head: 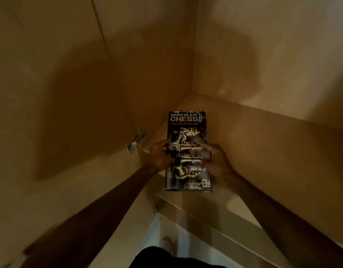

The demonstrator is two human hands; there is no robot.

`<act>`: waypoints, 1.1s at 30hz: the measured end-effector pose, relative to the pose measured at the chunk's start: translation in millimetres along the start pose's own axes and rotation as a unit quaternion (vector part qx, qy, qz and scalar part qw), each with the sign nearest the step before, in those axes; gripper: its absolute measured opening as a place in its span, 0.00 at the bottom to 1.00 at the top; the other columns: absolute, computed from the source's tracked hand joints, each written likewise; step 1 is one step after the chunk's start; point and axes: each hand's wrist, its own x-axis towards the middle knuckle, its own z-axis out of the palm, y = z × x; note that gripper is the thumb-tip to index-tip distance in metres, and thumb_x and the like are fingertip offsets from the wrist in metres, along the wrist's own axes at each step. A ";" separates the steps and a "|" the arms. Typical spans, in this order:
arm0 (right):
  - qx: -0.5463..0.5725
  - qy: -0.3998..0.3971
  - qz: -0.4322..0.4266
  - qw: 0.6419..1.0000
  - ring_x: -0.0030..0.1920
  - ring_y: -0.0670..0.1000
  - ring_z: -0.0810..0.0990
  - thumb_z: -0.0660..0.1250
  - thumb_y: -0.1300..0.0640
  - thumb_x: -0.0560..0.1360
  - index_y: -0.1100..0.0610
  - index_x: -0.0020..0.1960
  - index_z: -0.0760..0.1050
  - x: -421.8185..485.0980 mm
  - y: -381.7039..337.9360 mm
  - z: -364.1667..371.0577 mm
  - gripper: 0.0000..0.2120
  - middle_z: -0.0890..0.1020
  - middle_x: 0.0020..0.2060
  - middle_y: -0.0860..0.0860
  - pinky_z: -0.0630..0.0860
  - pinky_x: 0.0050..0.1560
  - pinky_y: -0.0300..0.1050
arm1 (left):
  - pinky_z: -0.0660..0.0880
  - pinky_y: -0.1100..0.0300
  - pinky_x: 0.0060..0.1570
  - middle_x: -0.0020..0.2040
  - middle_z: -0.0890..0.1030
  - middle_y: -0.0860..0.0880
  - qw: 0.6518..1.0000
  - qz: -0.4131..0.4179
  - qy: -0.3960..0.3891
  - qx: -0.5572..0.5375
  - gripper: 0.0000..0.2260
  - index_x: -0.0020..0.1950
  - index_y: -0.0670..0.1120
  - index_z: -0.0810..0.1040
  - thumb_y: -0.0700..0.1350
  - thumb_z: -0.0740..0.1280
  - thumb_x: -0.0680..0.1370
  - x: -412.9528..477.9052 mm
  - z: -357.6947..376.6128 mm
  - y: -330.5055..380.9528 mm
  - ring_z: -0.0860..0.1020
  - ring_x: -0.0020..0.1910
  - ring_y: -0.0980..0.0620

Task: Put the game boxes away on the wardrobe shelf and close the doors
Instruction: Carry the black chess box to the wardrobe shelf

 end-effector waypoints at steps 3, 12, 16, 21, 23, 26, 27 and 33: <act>0.002 0.042 0.014 0.999 0.43 0.24 0.76 0.67 0.80 0.67 0.65 0.64 0.73 36.6 15.7 -2.8 0.27 0.74 0.46 0.39 0.75 0.40 0.24 | 0.74 0.45 0.63 0.70 0.70 0.44 0.994 -0.026 -0.109 0.008 0.34 0.68 0.41 0.72 0.31 0.78 0.64 49.9 -6.4 -1.9 0.73 0.67 0.44; -0.140 -0.015 -0.069 0.988 0.60 0.53 0.77 0.71 0.68 0.71 0.60 0.55 0.81 77.0 44.4 -16.3 0.14 0.79 0.57 0.55 0.73 0.56 0.35 | 0.67 0.43 0.66 0.69 0.72 0.49 0.895 0.109 -0.127 0.413 0.38 0.66 0.57 0.74 0.63 0.78 0.59 91.2 -15.9 -15.6 0.68 0.68 0.45; -0.165 -0.144 -0.107 0.970 0.55 0.49 0.77 0.72 0.59 0.65 0.63 0.50 0.83 80.9 42.9 -7.5 0.14 0.83 0.51 0.58 0.73 0.56 0.38 | 0.72 0.50 0.57 0.60 0.77 0.46 0.900 0.083 0.007 0.427 0.16 0.60 0.51 0.79 0.44 0.71 0.72 71.8 -14.8 -14.5 0.73 0.61 0.44; -0.190 -0.192 -0.109 0.957 0.67 0.53 0.70 0.74 0.61 0.69 0.63 0.63 0.77 100.9 41.2 11.0 0.23 0.74 0.65 0.57 0.70 0.60 0.36 | 0.68 0.48 0.68 0.71 0.71 0.43 0.902 0.053 0.029 0.429 0.26 0.71 0.46 0.71 0.37 0.65 0.72 62.0 -6.7 -12.5 0.67 0.71 0.42; -0.188 -0.198 -0.110 0.956 0.70 0.52 0.67 0.74 0.62 0.70 0.63 0.65 0.75 108.6 37.3 16.5 0.24 0.71 0.67 0.57 0.68 0.62 0.35 | 0.63 0.49 0.72 0.77 0.63 0.44 0.896 0.007 0.023 0.444 0.30 0.76 0.48 0.61 0.39 0.64 0.74 61.7 -7.3 -13.8 0.60 0.76 0.43; -0.187 -0.194 -0.104 0.957 0.70 0.52 0.67 0.74 0.63 0.68 0.61 0.64 0.76 118.3 37.9 20.6 0.24 0.70 0.67 0.56 0.66 0.67 0.37 | 0.60 0.47 0.74 0.79 0.53 0.46 0.897 -0.058 0.014 0.437 0.32 0.78 0.53 0.54 0.40 0.63 0.77 69.0 -11.4 -19.9 0.49 0.78 0.42; -0.181 -0.193 -0.097 0.959 0.69 0.52 0.68 0.74 0.63 0.68 0.61 0.62 0.77 121.6 39.9 20.7 0.23 0.70 0.66 0.56 0.68 0.68 0.40 | 0.60 0.47 0.73 0.80 0.51 0.46 0.901 -0.073 0.011 0.429 0.32 0.78 0.54 0.53 0.41 0.62 0.77 72.8 -12.6 -22.0 0.47 0.78 0.42; -0.156 -0.189 -0.062 0.967 0.67 0.49 0.69 0.72 0.65 0.69 0.58 0.60 0.78 126.4 38.7 16.5 0.19 0.70 0.64 0.53 0.66 0.65 0.35 | 0.68 0.54 0.65 0.77 0.62 0.45 0.947 -0.052 0.035 0.314 0.27 0.76 0.51 0.63 0.38 0.62 0.77 70.2 -10.5 -15.2 0.61 0.75 0.42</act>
